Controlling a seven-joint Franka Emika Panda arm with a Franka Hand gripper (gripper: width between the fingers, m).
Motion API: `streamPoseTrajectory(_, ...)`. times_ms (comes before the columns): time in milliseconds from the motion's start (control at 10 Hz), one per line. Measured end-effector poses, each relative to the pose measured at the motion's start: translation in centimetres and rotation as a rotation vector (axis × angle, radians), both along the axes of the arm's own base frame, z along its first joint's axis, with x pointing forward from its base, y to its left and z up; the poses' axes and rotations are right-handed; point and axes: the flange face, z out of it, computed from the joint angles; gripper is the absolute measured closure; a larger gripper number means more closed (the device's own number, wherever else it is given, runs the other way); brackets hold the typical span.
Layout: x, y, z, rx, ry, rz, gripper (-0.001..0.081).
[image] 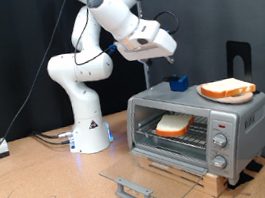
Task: Make a piece of toast with the oven
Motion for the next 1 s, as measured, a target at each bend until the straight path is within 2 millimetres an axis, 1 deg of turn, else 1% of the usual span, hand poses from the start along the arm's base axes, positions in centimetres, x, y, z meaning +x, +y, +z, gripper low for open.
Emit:
streamPoseTrajectory(300,-0.2,-4.6,0.4,-0.01,0.005,-0.042,-0.0001)
streamPoseTrajectory(800,-0.9,-12.2,0.9,-0.01,-0.002,-0.05,-0.0001)
streamPoseTrajectory(900,-0.7,-13.0,0.9,0.011,0.002,-0.042,-0.0001)
streamPoseTrajectory(1000,-0.7,-12.9,0.8,0.008,0.004,-0.042,-0.0001)
